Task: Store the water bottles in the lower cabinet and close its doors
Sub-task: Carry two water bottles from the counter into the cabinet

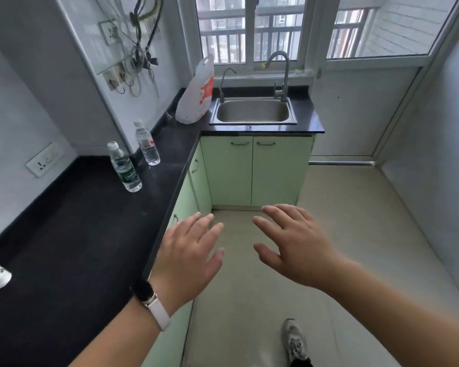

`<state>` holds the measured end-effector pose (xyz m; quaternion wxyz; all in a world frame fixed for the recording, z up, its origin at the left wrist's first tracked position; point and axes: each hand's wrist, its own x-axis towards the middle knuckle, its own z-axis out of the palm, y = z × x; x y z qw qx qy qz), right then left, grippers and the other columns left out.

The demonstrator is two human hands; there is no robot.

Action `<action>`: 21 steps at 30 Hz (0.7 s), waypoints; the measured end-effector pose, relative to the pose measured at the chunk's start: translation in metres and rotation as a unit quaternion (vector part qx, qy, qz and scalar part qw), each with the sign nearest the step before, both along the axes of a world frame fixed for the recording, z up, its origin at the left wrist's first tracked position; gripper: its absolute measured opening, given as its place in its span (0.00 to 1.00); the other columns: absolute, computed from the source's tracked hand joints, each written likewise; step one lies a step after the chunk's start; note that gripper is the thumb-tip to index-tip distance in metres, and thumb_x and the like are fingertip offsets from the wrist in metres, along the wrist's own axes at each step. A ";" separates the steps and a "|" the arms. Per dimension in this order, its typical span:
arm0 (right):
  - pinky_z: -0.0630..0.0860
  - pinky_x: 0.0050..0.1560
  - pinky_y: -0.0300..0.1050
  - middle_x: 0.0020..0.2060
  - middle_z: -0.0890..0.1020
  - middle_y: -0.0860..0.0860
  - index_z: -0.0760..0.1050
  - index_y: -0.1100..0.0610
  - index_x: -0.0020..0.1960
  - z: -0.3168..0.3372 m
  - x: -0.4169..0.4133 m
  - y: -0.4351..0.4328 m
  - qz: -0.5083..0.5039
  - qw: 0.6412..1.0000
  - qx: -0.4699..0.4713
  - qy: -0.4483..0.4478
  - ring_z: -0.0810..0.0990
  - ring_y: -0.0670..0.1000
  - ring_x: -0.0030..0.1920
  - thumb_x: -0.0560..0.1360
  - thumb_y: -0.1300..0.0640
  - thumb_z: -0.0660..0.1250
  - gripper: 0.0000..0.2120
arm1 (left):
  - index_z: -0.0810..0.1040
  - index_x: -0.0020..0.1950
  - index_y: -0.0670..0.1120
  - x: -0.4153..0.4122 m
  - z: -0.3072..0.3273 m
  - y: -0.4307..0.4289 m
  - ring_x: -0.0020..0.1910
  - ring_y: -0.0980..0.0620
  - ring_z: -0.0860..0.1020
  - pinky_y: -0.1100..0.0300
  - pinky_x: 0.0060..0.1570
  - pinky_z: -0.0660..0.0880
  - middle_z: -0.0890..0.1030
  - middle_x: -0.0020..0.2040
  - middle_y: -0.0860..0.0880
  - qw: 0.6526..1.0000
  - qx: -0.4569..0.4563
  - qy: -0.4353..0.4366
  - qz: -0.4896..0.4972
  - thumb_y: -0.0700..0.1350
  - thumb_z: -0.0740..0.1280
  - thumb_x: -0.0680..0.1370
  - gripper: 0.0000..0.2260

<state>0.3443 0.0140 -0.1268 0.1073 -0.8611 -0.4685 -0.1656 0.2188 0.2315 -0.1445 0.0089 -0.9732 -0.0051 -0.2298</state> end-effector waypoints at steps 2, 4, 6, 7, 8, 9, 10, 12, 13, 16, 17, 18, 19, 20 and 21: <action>0.73 0.62 0.55 0.60 0.80 0.55 0.78 0.54 0.62 -0.004 0.038 0.012 0.026 1.000 0.002 0.001 0.77 0.60 0.60 0.75 0.40 0.59 0.24 | 0.81 0.64 0.46 0.029 0.002 0.006 0.65 0.41 0.77 0.41 0.63 0.74 0.81 0.64 0.45 1.000 0.008 0.006 0.029 0.54 0.62 0.77 0.20; 0.73 0.61 0.54 0.59 0.80 0.55 0.78 0.54 0.62 -0.002 0.077 0.021 0.050 0.999 0.011 0.006 0.77 0.60 0.60 0.75 0.40 0.60 0.24 | 0.81 0.64 0.46 0.057 0.005 0.009 0.65 0.41 0.77 0.41 0.63 0.74 0.81 0.64 0.45 0.998 0.012 0.007 0.059 0.54 0.62 0.77 0.20; 0.73 0.62 0.54 0.58 0.80 0.54 0.78 0.54 0.62 0.003 0.115 0.028 0.071 0.997 0.021 0.016 0.77 0.60 0.59 0.74 0.40 0.61 0.24 | 0.81 0.63 0.46 0.085 0.009 0.008 0.65 0.41 0.78 0.41 0.62 0.74 0.81 0.64 0.46 0.996 0.013 0.000 0.086 0.54 0.62 0.77 0.20; 0.73 0.62 0.55 0.58 0.80 0.54 0.78 0.54 0.62 0.006 0.133 0.030 0.081 0.996 0.022 0.018 0.77 0.59 0.60 0.74 0.40 0.61 0.24 | 0.81 0.63 0.47 0.099 0.012 0.006 0.65 0.42 0.78 0.41 0.62 0.74 0.81 0.64 0.46 0.995 0.015 -0.005 0.096 0.54 0.62 0.77 0.20; 0.73 0.62 0.55 0.59 0.80 0.54 0.78 0.53 0.63 0.009 0.151 0.031 0.093 0.995 0.021 0.017 0.77 0.59 0.60 0.75 0.40 0.60 0.24 | 0.81 0.63 0.47 0.114 0.015 0.005 0.65 0.42 0.78 0.41 0.62 0.74 0.81 0.64 0.46 0.994 0.016 -0.010 0.104 0.54 0.62 0.77 0.19; 0.73 0.63 0.56 0.59 0.79 0.54 0.77 0.53 0.63 0.012 0.169 0.033 0.108 0.994 0.018 0.015 0.76 0.59 0.61 0.75 0.40 0.60 0.24 | 0.81 0.63 0.47 0.129 0.018 0.005 0.65 0.41 0.78 0.41 0.62 0.74 0.81 0.64 0.46 0.993 0.020 -0.013 0.113 0.54 0.62 0.77 0.19; 0.72 0.63 0.56 0.60 0.79 0.55 0.77 0.53 0.64 0.015 0.187 0.036 0.121 0.992 0.011 0.013 0.76 0.59 0.61 0.75 0.39 0.60 0.24 | 0.81 0.63 0.47 0.143 0.021 0.004 0.65 0.41 0.78 0.40 0.62 0.74 0.81 0.64 0.46 0.992 0.025 -0.014 0.123 0.54 0.62 0.77 0.19; 0.72 0.64 0.56 0.61 0.79 0.55 0.77 0.53 0.64 0.020 0.219 0.045 0.137 0.991 0.002 0.005 0.76 0.60 0.62 0.75 0.39 0.59 0.25 | 0.80 0.63 0.46 0.167 0.027 0.005 0.65 0.41 0.77 0.41 0.62 0.74 0.81 0.64 0.45 0.989 0.030 -0.017 0.145 0.53 0.63 0.77 0.19; 0.71 0.64 0.56 0.61 0.79 0.55 0.77 0.54 0.64 0.022 0.232 0.051 0.142 0.990 0.002 0.004 0.76 0.60 0.62 0.75 0.40 0.59 0.25 | 0.80 0.63 0.46 0.176 0.029 0.006 0.65 0.41 0.77 0.41 0.62 0.74 0.81 0.64 0.45 0.987 0.030 -0.021 0.156 0.53 0.63 0.77 0.19; 0.70 0.65 0.56 0.62 0.79 0.55 0.76 0.53 0.65 0.025 0.256 0.067 0.158 0.987 0.003 0.021 0.75 0.59 0.63 0.76 0.40 0.58 0.25 | 0.81 0.63 0.46 0.192 0.033 0.014 0.66 0.42 0.76 0.41 0.62 0.74 0.80 0.64 0.45 0.982 0.034 -0.016 0.183 0.53 0.63 0.77 0.19; 0.70 0.65 0.56 0.63 0.78 0.55 0.76 0.53 0.65 0.025 0.262 0.073 0.163 0.986 0.002 0.021 0.75 0.59 0.64 0.76 0.39 0.58 0.25 | 0.81 0.63 0.46 0.195 0.032 0.018 0.65 0.41 0.77 0.42 0.62 0.74 0.81 0.64 0.45 0.981 0.038 -0.013 0.191 0.53 0.63 0.77 0.19; 0.70 0.65 0.56 0.63 0.78 0.54 0.76 0.52 0.65 0.024 0.269 0.079 0.168 0.986 -0.002 0.021 0.75 0.58 0.64 0.76 0.39 0.57 0.25 | 0.81 0.63 0.46 0.199 0.031 0.023 0.65 0.41 0.77 0.42 0.62 0.74 0.81 0.64 0.45 0.979 0.040 -0.011 0.200 0.54 0.63 0.77 0.19; 0.69 0.66 0.55 0.63 0.78 0.54 0.76 0.52 0.66 0.023 0.275 0.087 0.174 0.985 -0.008 0.022 0.75 0.58 0.64 0.76 0.39 0.57 0.25 | 0.81 0.63 0.46 0.202 0.030 0.029 0.65 0.41 0.77 0.42 0.61 0.74 0.81 0.63 0.45 0.977 0.039 -0.009 0.210 0.54 0.62 0.77 0.20; 0.69 0.66 0.55 0.63 0.78 0.53 0.75 0.52 0.66 0.022 0.282 0.095 0.177 0.984 -0.013 0.024 0.75 0.58 0.64 0.76 0.39 0.57 0.25 | 0.81 0.63 0.46 0.206 0.029 0.035 0.65 0.41 0.77 0.42 0.61 0.74 0.81 0.63 0.45 0.975 0.034 -0.011 0.220 0.54 0.62 0.77 0.20; 0.69 0.66 0.55 0.64 0.78 0.53 0.75 0.51 0.67 0.020 0.288 0.103 0.178 0.984 -0.017 0.028 0.74 0.58 0.65 0.77 0.38 0.57 0.26 | 0.81 0.63 0.45 0.208 0.029 0.041 0.65 0.41 0.77 0.42 0.61 0.74 0.81 0.63 0.45 0.973 0.028 -0.014 0.228 0.54 0.62 0.77 0.20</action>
